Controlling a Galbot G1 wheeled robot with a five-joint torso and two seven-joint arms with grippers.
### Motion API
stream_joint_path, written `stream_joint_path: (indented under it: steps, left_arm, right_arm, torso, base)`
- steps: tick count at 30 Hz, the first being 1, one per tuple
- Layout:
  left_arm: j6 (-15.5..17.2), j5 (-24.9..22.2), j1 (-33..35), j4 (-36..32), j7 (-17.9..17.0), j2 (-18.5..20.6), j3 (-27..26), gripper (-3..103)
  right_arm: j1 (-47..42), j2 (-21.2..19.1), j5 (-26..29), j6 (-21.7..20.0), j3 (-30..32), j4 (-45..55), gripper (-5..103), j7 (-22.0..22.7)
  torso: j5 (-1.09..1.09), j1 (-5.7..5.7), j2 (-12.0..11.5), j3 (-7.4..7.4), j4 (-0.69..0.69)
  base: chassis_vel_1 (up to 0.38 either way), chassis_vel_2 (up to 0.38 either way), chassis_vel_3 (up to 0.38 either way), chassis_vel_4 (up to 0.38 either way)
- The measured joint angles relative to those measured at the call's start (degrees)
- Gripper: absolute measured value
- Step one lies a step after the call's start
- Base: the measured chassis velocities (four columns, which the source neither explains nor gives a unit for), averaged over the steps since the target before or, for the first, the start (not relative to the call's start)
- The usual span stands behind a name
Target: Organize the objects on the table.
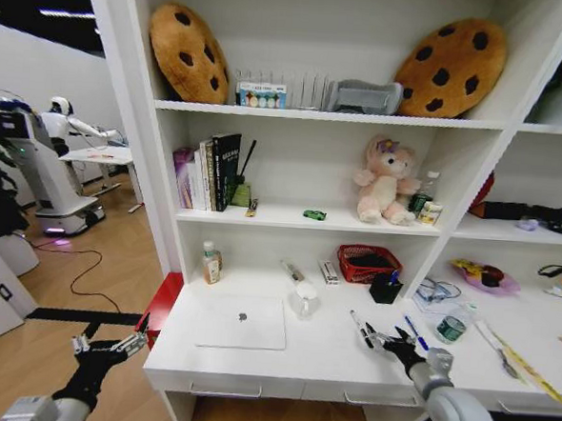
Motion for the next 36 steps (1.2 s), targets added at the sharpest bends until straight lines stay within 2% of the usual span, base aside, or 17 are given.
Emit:
stream_joint_path:
  steps: [4,8,13,25,29,36]
  left_arm:
    - [0.0,0.0,0.0,0.0,0.0,0.0,0.0,100]
    - [0.0,0.0,0.0,0.0,0.0,0.0,0.0,100]
    - [0.0,0.0,0.0,0.0,0.0,0.0,0.0,100]
    - [0.0,0.0,0.0,0.0,0.0,0.0,0.0,100]
    - [0.0,0.0,0.0,0.0,0.0,0.0,0.0,100]
    - [0.0,0.0,0.0,0.0,0.0,0.0,0.0,100]
  right_arm:
    - [2.9,-0.3,0.1,-0.4,-2.0,-2.1,100,0.6]
    - [3.2,-0.8,-1.9,2.6,-1.8,-1.8,100,-0.9]
    - [2.6,-0.7,-2.3,3.9,-1.2,0.0,100,-1.8]
    - [1.8,0.1,-3.7,3.8,-1.1,1.4,100,-2.6]
    - [2.3,0.0,-3.9,5.2,-2.4,0.8,100,-3.4]
    - [5.9,-0.5,-2.6,2.5,-6.9,-2.2,100,-3.4]
  torso:
    - [0.0,0.0,0.0,0.0,0.0]
    - [0.0,0.0,0.0,0.0,-0.02]
    - [-0.01,0.0,0.0,0.0,-0.02]
    - [-0.01,-0.01,0.0,0.0,-0.01]
    - [0.03,0.0,0.0,0.0,-0.02]
    - [0.01,-0.01,0.0,0.0,-0.02]
  base:
    - [0.0,0.0,0.0,0.0]
    - [0.0,0.0,0.0,0.0]
    - [0.0,0.0,0.0,0.0]
    - [-0.013,-0.009,0.008,0.012]
    - [-0.087,-0.114,0.113,0.09]
    - [-0.037,-0.038,0.033,0.027]
